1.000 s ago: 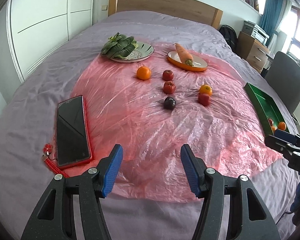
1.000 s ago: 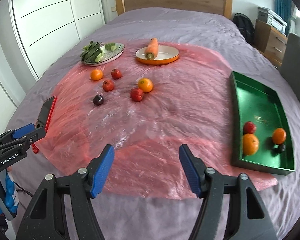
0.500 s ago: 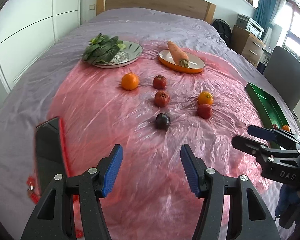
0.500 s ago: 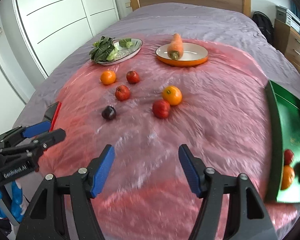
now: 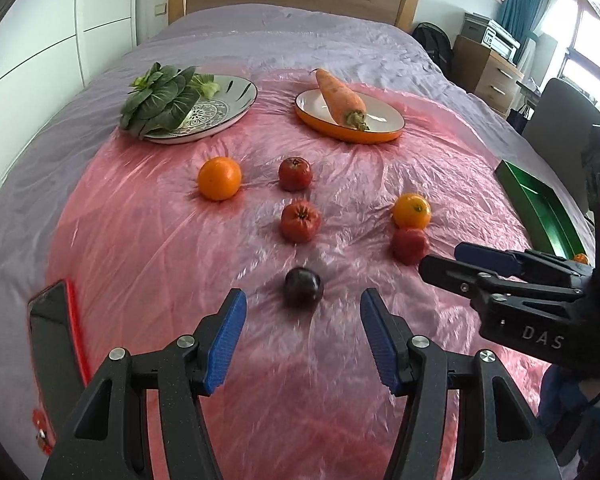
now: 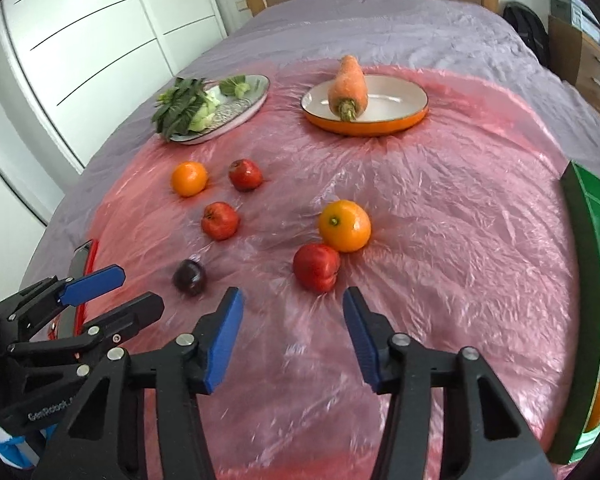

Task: Organize fruits
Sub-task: 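Grasp a dark plum with the left tool while the right tool grasps a red tomato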

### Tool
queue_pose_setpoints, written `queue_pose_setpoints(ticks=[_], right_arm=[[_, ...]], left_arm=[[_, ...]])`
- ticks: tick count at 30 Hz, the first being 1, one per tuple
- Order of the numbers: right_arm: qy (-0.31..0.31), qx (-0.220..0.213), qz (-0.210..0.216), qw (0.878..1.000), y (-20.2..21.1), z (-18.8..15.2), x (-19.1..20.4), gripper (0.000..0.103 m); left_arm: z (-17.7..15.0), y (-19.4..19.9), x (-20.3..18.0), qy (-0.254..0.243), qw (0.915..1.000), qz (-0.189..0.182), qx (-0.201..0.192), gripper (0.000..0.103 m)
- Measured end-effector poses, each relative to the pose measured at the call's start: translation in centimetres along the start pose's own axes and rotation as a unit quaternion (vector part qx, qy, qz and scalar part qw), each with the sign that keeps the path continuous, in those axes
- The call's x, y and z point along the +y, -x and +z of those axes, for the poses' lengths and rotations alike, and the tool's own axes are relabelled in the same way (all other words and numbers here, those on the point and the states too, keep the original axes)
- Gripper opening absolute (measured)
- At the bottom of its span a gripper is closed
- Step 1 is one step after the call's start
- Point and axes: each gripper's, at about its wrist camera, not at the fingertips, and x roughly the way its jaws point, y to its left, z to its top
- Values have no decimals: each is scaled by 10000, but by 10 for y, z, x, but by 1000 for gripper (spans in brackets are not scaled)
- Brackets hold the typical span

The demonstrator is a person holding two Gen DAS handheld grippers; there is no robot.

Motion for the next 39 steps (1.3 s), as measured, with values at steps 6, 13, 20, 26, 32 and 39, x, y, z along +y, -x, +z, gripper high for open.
queue_pose_setpoints(ticks=[6,13,20,26,32,39], right_arm=[[-160,145,-59,9997,-22,10,-5,76],[-188,238,-134,9994,-36,13,-5,76],[-220,274,-168,9992,-46,14,-7,71],[-263,285,-196,9991,-53,14,-11,58],[-345,287,-168,9988,-58,12,-15,46],[-405,220,-151,9988,-58,10,-15,45]], left_arm=[[6,-18,1,9,9999,-59,125,49],[5,-32,4,32,9996,-92,266,36],[4,-42,5,63,9993,-80,349,36],[4,-47,4,30,9993,-63,374,36],[4,-53,3,-20,9991,-20,420,32],[3,-55,5,-4,9989,-72,454,23]])
